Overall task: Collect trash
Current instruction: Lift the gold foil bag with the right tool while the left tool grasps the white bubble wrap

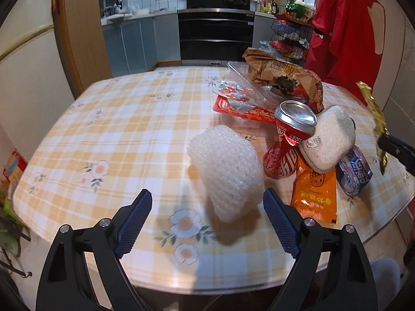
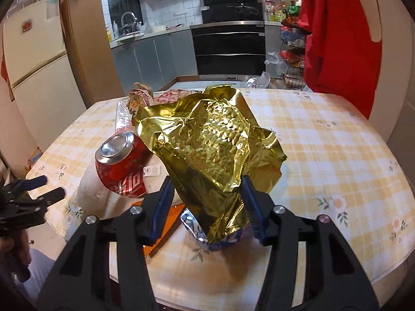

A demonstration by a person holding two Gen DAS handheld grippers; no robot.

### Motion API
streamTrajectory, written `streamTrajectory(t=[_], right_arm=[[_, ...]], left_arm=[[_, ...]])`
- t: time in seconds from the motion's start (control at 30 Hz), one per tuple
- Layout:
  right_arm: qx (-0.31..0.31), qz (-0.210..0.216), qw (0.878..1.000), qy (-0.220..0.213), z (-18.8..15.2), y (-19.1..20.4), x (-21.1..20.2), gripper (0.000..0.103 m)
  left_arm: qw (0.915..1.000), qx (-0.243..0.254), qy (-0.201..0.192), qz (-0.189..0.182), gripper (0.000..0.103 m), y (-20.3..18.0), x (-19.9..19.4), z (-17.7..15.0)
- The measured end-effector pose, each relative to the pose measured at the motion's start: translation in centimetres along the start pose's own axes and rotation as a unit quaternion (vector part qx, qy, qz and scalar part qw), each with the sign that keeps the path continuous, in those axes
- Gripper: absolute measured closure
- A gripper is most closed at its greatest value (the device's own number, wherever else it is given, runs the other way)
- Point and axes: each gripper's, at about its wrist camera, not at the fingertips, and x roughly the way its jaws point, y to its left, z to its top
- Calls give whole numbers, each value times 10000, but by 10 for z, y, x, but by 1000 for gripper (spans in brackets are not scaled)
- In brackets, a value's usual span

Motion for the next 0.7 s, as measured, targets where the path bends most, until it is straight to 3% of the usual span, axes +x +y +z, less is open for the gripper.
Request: streamTrajectory(t=[0.23, 0.27, 0.33, 0.43, 0.7], right_arm=[[166, 0, 9998, -60, -3, -11, -9, 49], [175, 4, 9998, -74, -4, -10, -11, 49], [160, 3, 9998, -114, -5, -10, -15, 49], [175, 27, 9997, -151, -7, -8, -20, 49], [162, 202, 9992, -311, -6, 5, -43, 49]], left_arm=[[9994, 154, 299, -105, 20, -16, 45, 10], [9991, 143, 364, -138, 25, -15, 50, 10], [9984, 99, 441, -327, 57, -11, 53, 10], [9979, -95, 411, -501, 68, 0, 45, 8], [9969, -64, 156, -774, 71, 15, -16, 4]])
